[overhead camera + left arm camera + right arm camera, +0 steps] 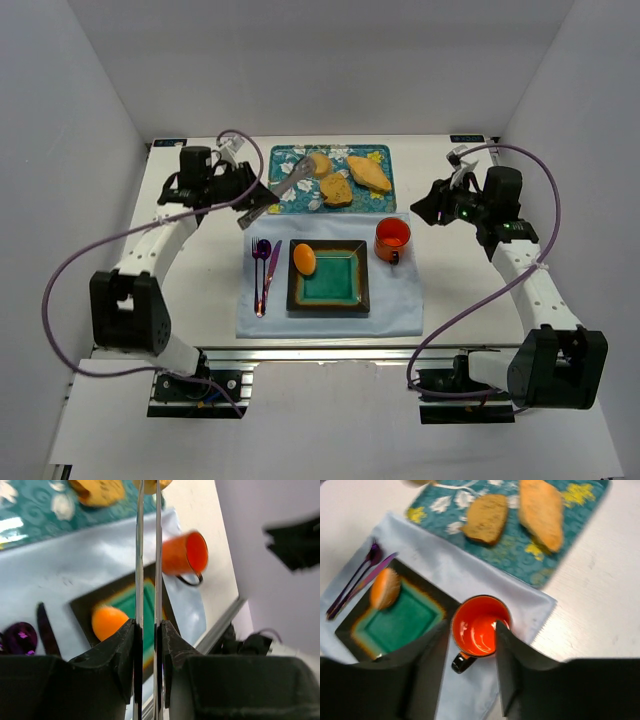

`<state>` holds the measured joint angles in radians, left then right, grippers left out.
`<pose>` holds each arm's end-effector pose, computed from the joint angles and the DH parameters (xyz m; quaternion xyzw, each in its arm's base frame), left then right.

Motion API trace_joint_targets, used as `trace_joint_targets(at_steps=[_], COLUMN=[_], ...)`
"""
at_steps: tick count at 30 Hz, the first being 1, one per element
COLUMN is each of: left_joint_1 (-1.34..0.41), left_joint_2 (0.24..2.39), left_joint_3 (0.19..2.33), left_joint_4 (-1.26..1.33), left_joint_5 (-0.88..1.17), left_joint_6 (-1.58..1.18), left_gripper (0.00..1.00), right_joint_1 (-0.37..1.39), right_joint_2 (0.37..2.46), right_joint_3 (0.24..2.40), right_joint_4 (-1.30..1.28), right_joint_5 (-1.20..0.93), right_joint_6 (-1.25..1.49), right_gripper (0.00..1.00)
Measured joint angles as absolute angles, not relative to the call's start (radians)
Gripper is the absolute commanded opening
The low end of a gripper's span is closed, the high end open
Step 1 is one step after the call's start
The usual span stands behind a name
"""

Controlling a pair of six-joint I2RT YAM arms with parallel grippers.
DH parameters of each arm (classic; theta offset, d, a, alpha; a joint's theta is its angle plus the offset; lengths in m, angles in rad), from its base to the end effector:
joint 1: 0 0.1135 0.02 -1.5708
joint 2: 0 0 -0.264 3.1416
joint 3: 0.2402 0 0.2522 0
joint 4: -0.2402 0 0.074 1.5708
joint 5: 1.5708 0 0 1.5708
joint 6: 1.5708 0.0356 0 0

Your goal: Place the bread

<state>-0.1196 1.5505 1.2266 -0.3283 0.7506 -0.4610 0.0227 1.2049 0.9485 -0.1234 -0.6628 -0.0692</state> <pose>0.3401 -0.0653 0.2956 0.0185 0.8495 -0.4329 0.3012 0.2719 0.0281 0.3181 -0.2183 0.7736 0.2570 0.5365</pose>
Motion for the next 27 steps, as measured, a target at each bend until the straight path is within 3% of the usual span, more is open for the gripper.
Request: trace_joint_targets(at_steps=[1,7,19,23,24,27], left_joint_1=[-0.125,-0.2,-0.361,-0.397,-0.406,-0.425], left_joint_2=[1.513,1.391,1.373,1.399,1.409,1.435], left_joint_3=[1.195,1.04,0.983,0.984,0.986,0.998], left_joint_4=[-0.336,-0.401,-0.599,-0.635,-0.647,-0.682], left_joint_5=[0.762,0.788,0.651,0.614,0.606,0.583], left_joint_6=[-0.448,-0.354,-0.22,-0.19,-0.183,-0.162], left_gripper=[0.04,0.04,0.08,0.24,0.37,0.53], right_joint_1=[0.022,0.021,0.019,0.006,-0.002,-0.018], right_joint_2=[1.213,1.235,1.187,1.185,1.185,1.185], right_joint_3=[0.952,0.975,0.972,0.972,0.971,0.97], right_joint_4=[-0.124,-0.121,-0.127,-0.132,-0.132,-0.133], right_joint_5=[-0.622,-0.363,-0.319,-0.329,-0.331,-0.337], right_joint_6=[-0.055,0.019,0.015,0.015,0.015,0.015], right_gripper=[0.62,0.79,0.84,0.84,0.84,0.85])
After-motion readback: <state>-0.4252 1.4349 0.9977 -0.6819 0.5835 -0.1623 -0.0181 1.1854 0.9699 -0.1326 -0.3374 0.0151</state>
